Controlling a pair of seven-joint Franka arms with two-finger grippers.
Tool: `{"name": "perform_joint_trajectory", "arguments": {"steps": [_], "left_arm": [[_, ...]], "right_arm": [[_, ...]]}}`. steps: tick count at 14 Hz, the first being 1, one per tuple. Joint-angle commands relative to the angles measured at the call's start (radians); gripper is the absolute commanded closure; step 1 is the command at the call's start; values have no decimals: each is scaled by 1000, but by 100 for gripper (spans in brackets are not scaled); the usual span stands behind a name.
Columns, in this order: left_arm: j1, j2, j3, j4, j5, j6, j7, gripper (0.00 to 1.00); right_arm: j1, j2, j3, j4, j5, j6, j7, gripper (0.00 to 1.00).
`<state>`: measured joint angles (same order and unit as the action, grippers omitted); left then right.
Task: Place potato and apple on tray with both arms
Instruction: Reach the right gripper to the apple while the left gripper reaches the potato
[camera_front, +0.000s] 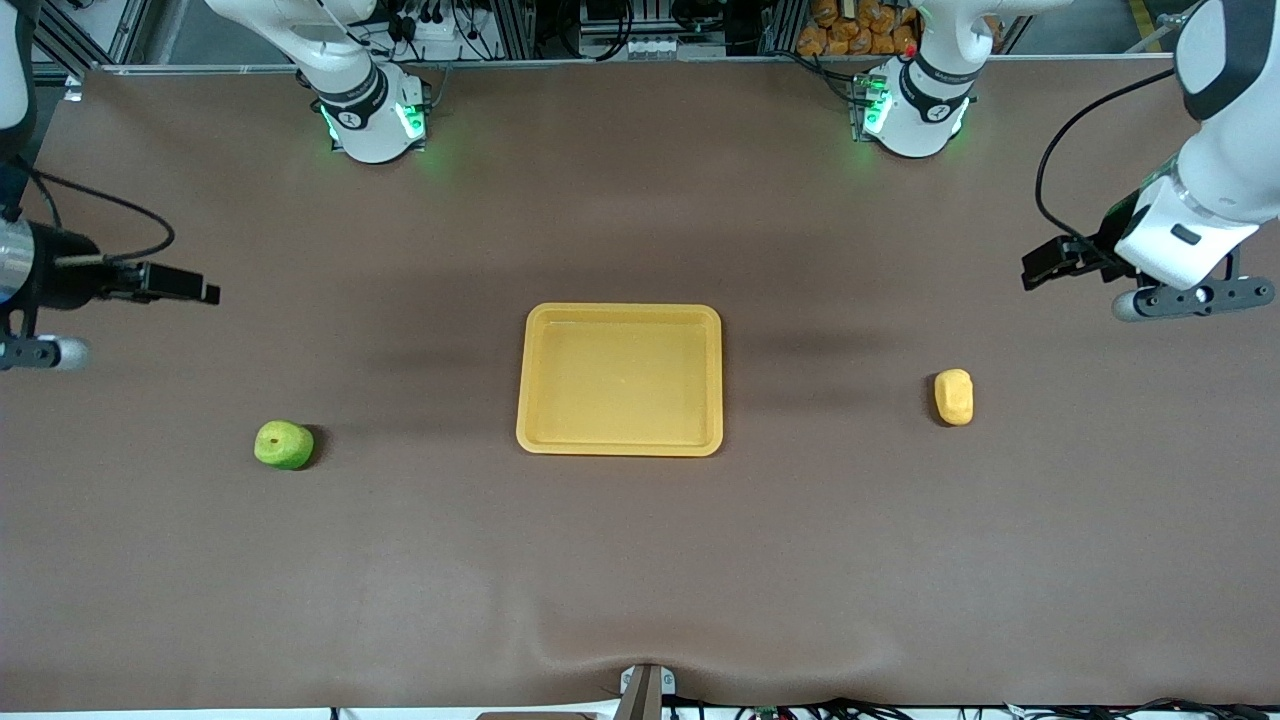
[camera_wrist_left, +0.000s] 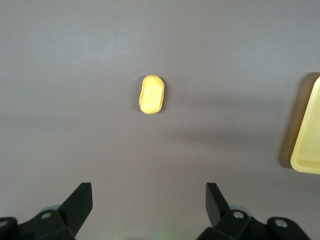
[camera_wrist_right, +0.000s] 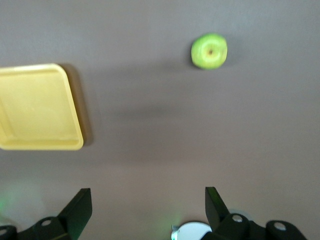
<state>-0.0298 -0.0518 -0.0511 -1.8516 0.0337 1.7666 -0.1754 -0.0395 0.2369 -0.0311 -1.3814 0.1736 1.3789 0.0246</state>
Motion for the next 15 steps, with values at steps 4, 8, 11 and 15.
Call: {"name": "perform_joint_trajectory", "arguments": {"steps": [4,8,11,15], "left_arm": [[7,64,-1,-81,-5,171,21,0],[5,133,-3,-129,-3,315,22,0],[7,144,-3,-233,40,492,24,0],[39,211,-4,-261,41,591,28,0]], "right_arm": [[-57,251,-3,329,-61,-18,-119,0],[-54,256,-3,308,-158,45,-209,0],[-51,243,-1,210,-170,161,-213,0],[-56,240,-1,144,-169,236,-213,0]]}}
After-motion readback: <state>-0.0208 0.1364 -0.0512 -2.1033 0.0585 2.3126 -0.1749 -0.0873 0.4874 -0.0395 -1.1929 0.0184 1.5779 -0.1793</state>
